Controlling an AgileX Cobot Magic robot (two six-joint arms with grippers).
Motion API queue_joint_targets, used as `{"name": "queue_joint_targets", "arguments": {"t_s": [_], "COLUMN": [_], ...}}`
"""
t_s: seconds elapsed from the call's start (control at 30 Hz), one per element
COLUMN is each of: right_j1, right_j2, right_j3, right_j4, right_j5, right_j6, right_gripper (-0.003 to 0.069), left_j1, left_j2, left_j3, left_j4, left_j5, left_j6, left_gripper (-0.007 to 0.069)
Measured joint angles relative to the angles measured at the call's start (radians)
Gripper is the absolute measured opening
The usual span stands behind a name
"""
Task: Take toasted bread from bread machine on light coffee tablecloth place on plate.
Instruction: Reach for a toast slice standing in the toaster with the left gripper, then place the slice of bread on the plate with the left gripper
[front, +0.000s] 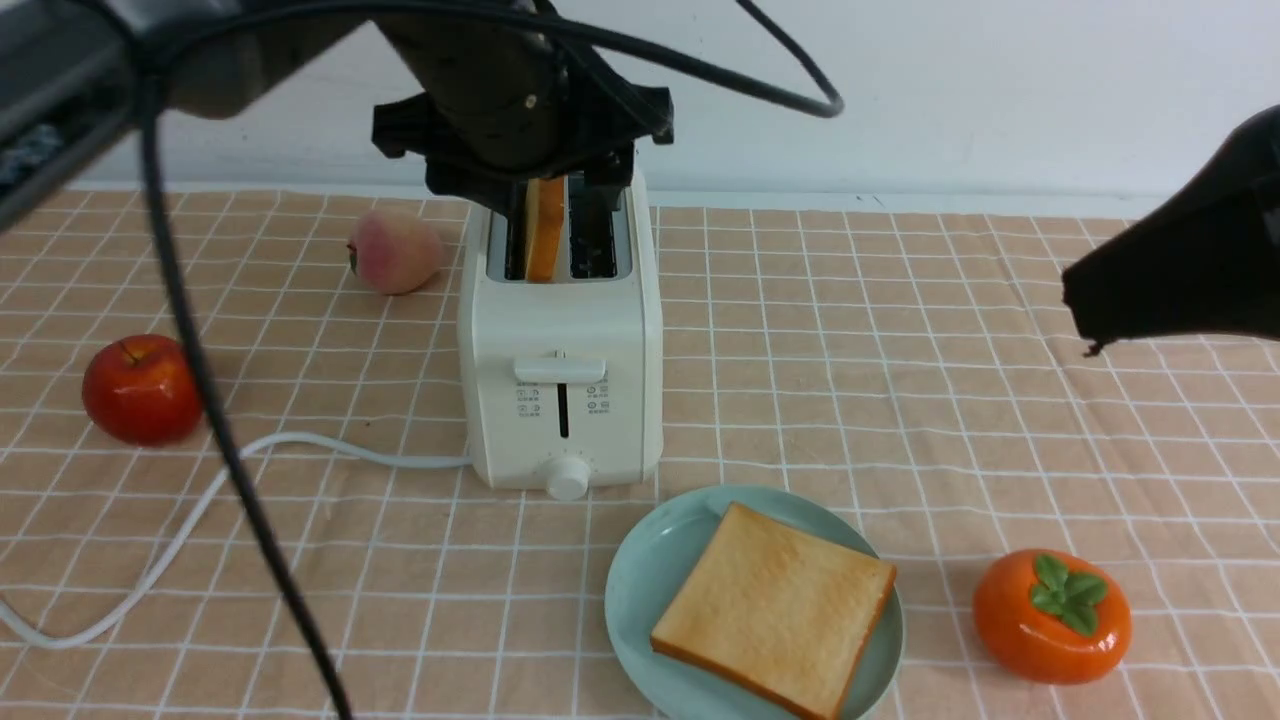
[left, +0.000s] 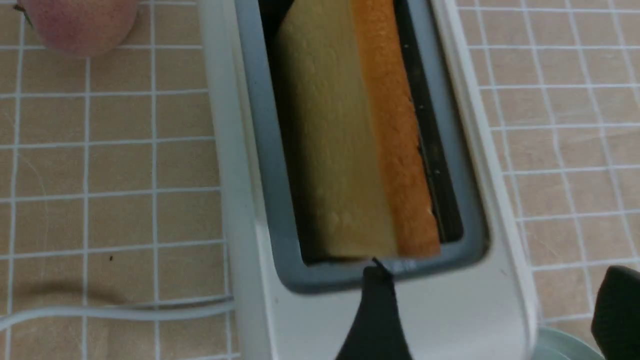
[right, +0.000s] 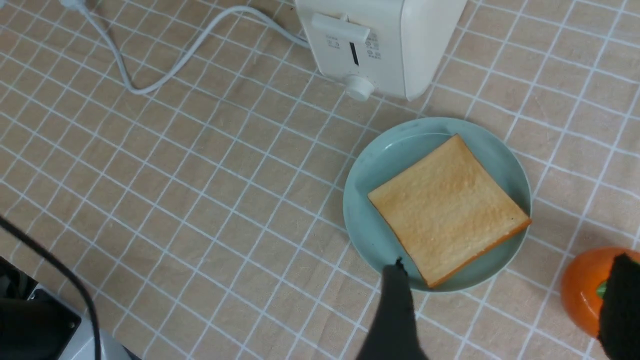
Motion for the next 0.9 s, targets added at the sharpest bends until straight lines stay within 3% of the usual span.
{"name": "queue_joint_targets", "arguments": {"t_s": [0.2,0.3,0.57,0.8,0.9], "right_j1": [0.0,0.0,0.0,0.0,0.0], "right_j2": [0.0,0.0,-0.005,-0.019,-0.028], "right_j3": [0.0,0.0,0.0,0.0,0.0], "right_j4": [0.001,0.003,0.006,0.006,0.006], "right_j5": [0.024,0.037,0.041,0.041,0.042], "right_j6": [0.0,0.0,0.0,0.0,0.0], "right_gripper": [0.0512,0.0508,0.0497,0.0496,0.0496], "left_j1": [0.0,0.0,0.038,0.08,0.081], "left_j2": [0.155,0.183,0.135,-0.072,-0.236], "left_j3": [-0.162,-0.197,-0.207,-0.207,-0.213], "left_j4": [0.097,0.138,0.115,0.054,-0.074], "left_j5": [0.017,0.035,0.114,0.142,0.173], "left_j6": [0.0,0.003,0.091,0.117,0.245], "left_gripper": [0.0519,0.0463,0.0043,0.0045,0.0045]}}
